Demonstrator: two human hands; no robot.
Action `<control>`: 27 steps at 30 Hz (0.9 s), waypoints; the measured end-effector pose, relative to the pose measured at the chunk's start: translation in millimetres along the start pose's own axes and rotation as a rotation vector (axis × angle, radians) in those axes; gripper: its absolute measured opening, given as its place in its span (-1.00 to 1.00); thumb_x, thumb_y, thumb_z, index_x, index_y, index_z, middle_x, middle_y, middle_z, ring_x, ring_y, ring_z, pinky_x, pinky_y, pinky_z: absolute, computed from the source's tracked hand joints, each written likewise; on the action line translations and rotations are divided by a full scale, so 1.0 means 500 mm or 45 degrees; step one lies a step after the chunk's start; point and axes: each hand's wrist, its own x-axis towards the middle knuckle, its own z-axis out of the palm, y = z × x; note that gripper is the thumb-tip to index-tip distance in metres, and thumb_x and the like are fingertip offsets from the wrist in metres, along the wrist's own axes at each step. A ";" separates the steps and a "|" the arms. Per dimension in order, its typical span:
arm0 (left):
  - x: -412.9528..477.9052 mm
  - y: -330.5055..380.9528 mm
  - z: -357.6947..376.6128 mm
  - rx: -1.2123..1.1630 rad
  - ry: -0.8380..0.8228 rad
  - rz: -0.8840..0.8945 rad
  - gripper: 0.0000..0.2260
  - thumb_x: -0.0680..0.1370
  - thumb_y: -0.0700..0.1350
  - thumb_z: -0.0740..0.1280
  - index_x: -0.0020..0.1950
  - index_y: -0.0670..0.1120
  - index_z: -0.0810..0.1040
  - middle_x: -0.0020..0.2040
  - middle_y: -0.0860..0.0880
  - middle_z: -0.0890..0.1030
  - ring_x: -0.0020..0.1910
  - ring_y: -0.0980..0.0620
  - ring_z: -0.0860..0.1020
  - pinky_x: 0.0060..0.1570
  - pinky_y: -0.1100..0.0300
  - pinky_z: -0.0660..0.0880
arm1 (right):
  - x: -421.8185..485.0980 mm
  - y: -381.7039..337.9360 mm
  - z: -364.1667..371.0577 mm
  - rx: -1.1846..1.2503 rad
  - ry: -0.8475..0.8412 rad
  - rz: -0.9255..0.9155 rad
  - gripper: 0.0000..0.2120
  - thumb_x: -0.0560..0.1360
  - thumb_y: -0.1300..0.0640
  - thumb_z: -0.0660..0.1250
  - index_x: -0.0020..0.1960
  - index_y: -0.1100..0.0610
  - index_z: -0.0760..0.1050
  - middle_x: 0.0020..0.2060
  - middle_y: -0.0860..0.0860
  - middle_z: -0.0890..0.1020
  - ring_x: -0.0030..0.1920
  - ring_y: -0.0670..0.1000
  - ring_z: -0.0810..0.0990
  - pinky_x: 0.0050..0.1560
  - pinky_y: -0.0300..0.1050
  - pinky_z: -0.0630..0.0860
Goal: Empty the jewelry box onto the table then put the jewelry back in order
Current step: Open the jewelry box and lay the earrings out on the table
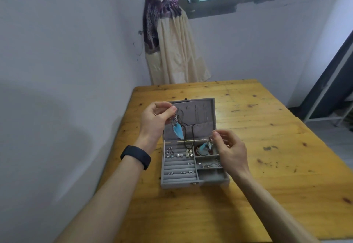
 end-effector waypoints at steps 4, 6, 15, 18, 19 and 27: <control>-0.043 -0.002 0.015 0.024 -0.230 -0.083 -0.78 0.50 -0.21 0.48 0.14 -0.12 0.63 0.01 -0.04 0.73 0.01 0.00 0.69 0.01 0.10 0.61 | -0.007 -0.050 -0.056 0.196 -0.035 0.217 -0.93 0.59 0.11 0.37 0.02 0.04 0.64 -0.15 0.01 0.72 -0.16 -0.03 0.68 -0.16 -0.19 0.59; -0.066 -0.007 0.031 0.044 -0.316 -0.108 -0.77 0.51 -0.23 0.47 0.16 -0.11 0.63 0.01 -0.02 0.73 0.01 0.03 0.69 0.01 0.14 0.62 | -0.014 -0.059 -0.089 0.181 -0.071 0.281 -0.91 0.59 0.11 0.37 0.05 0.04 0.65 -0.14 0.00 0.73 -0.18 -0.06 0.67 -0.11 -0.11 0.57; -0.154 -0.058 0.159 0.104 -0.530 -0.240 -0.83 0.52 -0.16 0.47 0.11 -0.07 0.69 -0.04 -0.01 0.74 -0.03 -0.02 0.70 0.03 0.10 0.62 | -0.070 -0.041 -0.230 0.041 -0.027 0.390 -0.85 0.58 0.02 0.37 0.06 0.08 0.63 -0.12 -0.01 0.74 -0.10 -0.01 0.71 -0.03 -0.04 0.60; -0.180 -0.072 0.218 0.101 -0.616 -0.294 -0.85 0.53 -0.18 0.46 0.09 -0.09 0.69 -0.05 -0.03 0.74 -0.13 0.02 0.70 0.00 0.09 0.56 | -0.086 -0.021 -0.285 0.004 0.019 0.422 -0.83 0.57 0.01 0.38 0.06 0.09 0.62 -0.11 0.00 0.74 -0.14 -0.05 0.70 -0.04 -0.05 0.59; -0.188 -0.076 0.239 0.117 -0.654 -0.303 -0.85 0.52 -0.17 0.47 0.09 -0.09 0.69 -0.05 -0.03 0.74 -0.13 0.03 0.70 -0.01 0.10 0.56 | -0.089 -0.014 -0.304 -0.012 0.033 0.431 -0.83 0.57 0.01 0.38 0.06 0.09 0.62 -0.11 0.01 0.73 -0.15 -0.05 0.70 -0.04 -0.05 0.59; -0.257 -0.110 0.411 0.178 -0.876 -0.382 -0.81 0.50 -0.17 0.50 0.10 -0.13 0.68 -0.04 -0.05 0.74 -0.17 0.00 0.72 -0.10 0.11 0.63 | -0.100 0.026 -0.468 -0.241 -0.006 0.416 -0.88 0.60 0.12 0.35 0.02 0.17 0.62 -0.16 0.09 0.68 -0.31 -0.12 0.63 -0.31 -0.34 0.49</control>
